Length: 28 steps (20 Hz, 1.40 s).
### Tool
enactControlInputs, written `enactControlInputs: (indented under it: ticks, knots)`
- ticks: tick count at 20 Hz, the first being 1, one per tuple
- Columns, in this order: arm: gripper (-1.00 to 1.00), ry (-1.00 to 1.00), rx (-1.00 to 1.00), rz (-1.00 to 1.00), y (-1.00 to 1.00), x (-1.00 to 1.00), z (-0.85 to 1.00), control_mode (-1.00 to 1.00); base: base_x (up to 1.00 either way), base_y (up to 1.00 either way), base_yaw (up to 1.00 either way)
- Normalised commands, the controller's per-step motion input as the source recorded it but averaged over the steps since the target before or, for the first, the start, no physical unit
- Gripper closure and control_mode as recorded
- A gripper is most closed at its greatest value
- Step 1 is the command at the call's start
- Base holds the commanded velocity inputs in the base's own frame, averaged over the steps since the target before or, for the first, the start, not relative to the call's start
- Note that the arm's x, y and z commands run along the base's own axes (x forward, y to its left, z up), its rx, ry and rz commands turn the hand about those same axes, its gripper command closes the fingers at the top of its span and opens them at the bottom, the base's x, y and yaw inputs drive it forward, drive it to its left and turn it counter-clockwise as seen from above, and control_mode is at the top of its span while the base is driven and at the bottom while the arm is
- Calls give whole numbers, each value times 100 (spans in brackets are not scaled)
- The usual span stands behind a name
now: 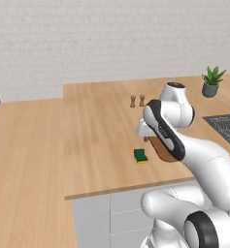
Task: Pick up the sponge from the counter and clean the cutting board by briefly scrubbing or pressing down on the cutting board. Once finished, release the sponge.
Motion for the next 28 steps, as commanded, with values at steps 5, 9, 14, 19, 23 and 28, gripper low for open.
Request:
enactControlInputs:
  ticks: [5,9,14,19,23,28]
  knots:
    - [-100,17,-3,-11,0,44,-52,-100,0,0,0]
    - [-100,11,0,-7,1,56,-51,-100,0,0,0]
    - [-100,3,0,-5,8,60,-44,-100,0,0,0]
    - [-100,0,0,-1,2,45,-47,-100,0,0,0]
    - [-100,0,0,-2,0,21,-48,-100,0,0,0]
    - [-100,0,0,-5,0,5,-39,-100,0,0,0]
